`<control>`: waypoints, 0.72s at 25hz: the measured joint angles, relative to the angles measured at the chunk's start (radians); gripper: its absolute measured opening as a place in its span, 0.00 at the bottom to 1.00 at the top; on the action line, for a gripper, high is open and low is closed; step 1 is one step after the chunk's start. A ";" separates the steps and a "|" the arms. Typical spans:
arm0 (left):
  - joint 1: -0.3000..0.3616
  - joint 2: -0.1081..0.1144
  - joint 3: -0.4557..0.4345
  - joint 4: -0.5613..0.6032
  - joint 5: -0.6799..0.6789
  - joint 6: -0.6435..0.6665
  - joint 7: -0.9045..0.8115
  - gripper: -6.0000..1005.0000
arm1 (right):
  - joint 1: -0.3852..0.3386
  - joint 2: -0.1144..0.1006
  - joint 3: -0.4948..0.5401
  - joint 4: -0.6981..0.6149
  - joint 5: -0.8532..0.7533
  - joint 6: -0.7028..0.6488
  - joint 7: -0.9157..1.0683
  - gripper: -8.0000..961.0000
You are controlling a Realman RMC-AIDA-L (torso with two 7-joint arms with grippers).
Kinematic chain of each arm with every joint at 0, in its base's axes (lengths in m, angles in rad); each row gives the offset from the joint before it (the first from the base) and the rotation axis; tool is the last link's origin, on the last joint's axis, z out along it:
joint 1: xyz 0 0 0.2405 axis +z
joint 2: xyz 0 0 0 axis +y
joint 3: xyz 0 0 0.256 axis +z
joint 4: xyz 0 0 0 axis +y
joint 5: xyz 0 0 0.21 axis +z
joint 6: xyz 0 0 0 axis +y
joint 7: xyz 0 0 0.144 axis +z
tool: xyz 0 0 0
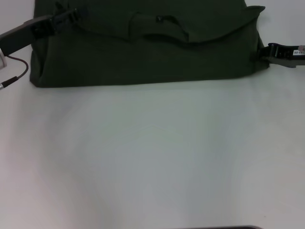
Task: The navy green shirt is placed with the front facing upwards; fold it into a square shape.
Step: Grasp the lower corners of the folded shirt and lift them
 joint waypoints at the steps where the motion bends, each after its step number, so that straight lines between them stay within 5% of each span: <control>1: 0.001 0.000 0.000 0.000 0.000 0.000 0.000 0.86 | 0.000 0.000 0.000 0.000 0.000 0.000 -0.001 0.33; 6: 0.007 0.000 0.000 -0.001 0.004 -0.005 0.000 0.86 | -0.009 0.000 0.000 0.000 0.000 -0.001 -0.006 0.11; 18: 0.035 0.008 0.000 0.027 0.136 0.019 -0.019 0.86 | -0.034 -0.012 0.016 -0.013 0.001 -0.029 -0.014 0.05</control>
